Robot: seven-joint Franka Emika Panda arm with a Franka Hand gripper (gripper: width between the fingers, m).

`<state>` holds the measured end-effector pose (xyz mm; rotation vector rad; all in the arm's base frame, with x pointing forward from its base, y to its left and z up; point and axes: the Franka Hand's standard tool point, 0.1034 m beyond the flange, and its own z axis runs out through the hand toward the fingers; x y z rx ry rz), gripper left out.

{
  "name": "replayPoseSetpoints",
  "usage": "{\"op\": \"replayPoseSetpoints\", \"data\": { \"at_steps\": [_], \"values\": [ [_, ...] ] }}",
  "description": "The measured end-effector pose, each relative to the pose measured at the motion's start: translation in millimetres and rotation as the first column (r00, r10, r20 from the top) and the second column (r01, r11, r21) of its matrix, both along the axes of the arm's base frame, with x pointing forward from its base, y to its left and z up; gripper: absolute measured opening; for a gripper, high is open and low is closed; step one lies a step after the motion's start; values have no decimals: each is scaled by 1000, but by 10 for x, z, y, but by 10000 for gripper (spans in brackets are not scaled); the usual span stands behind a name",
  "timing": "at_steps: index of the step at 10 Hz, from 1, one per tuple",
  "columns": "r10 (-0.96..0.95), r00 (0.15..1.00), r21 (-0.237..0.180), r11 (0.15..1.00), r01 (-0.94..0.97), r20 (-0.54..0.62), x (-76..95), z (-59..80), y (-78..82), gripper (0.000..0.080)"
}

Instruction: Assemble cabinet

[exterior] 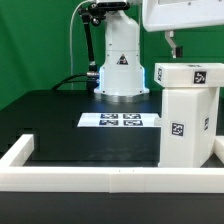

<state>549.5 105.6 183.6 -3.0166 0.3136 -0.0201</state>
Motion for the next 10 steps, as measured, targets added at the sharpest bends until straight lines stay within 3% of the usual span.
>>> {"op": "replayPoseSetpoints", "data": {
  "at_steps": [3, 5, 8, 10],
  "values": [
    [374, 927, -14, 928, -373, 28, 35, 4, -7, 797],
    [457, 889, -14, 889, -457, 22, 52, 27, 6, 797],
    [681, 731, -32, 732, -681, 42, 51, 15, -20, 797],
    [862, 505, -55, 507, -860, 47, 45, -23, -37, 797]
  ]
}}
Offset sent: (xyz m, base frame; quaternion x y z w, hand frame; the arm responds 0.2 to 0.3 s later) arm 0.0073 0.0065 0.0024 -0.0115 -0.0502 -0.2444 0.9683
